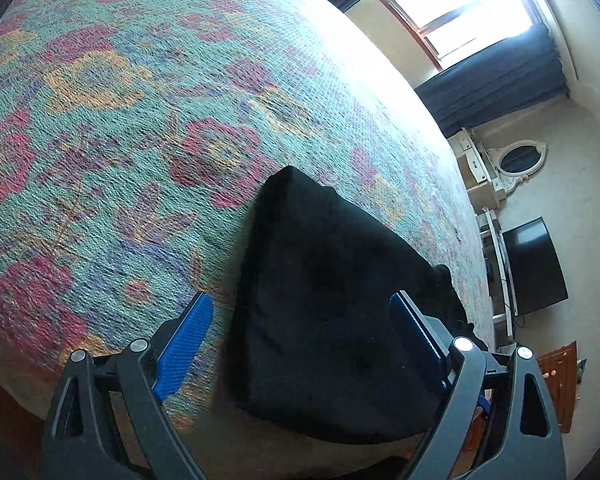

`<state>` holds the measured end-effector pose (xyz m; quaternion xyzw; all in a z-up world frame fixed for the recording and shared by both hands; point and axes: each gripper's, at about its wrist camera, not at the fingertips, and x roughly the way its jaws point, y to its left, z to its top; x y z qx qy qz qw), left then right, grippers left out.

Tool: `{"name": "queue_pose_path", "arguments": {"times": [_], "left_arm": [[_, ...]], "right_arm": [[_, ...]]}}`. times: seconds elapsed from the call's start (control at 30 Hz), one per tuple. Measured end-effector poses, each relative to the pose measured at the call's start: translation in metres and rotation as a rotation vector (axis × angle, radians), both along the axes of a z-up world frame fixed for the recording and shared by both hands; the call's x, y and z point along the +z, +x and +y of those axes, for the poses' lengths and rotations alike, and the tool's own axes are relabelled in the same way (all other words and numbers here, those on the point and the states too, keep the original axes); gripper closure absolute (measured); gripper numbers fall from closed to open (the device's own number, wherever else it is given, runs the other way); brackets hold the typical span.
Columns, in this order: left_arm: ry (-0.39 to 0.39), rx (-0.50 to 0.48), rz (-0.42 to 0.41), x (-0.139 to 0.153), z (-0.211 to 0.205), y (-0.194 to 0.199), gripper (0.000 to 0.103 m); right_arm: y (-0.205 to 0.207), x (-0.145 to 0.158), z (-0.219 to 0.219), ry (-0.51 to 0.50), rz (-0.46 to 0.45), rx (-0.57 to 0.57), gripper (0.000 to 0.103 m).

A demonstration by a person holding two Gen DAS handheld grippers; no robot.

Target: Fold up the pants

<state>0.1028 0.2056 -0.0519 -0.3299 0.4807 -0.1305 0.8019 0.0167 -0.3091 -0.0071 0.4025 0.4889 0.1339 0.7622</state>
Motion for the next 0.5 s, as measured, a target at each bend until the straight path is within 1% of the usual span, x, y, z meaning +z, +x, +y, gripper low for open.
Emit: {"name": "queue_pose_path", "arguments": {"times": [0.07,0.27,0.33,0.4,0.43,0.5], "left_arm": [[-0.089,-0.025,0.012,-0.011,0.003,0.001,0.015],[-0.117,-0.098,-0.021,-0.014,-0.007,0.005,0.015],[-0.102,-0.135,-0.029,-0.013,-0.017,0.006,0.015],[-0.038,-0.163,-0.033,-0.011,-0.028,0.005,0.016],[-0.004,-0.167,-0.033,-0.010,-0.032,0.005,0.022],[0.027,-0.154,-0.020,-0.011,-0.035,0.006,0.040]], "right_arm": [[0.001,-0.003,0.000,0.006,0.010,-0.002,0.023],[0.006,-0.008,-0.001,0.032,0.027,-0.014,0.022],[0.006,-0.009,-0.001,0.040,0.029,-0.020,0.022],[0.005,-0.010,-0.002,0.042,0.030,-0.021,0.021],[0.005,-0.011,-0.003,0.042,0.031,-0.020,0.021],[0.005,-0.011,-0.002,0.045,0.032,-0.024,0.021]]}}
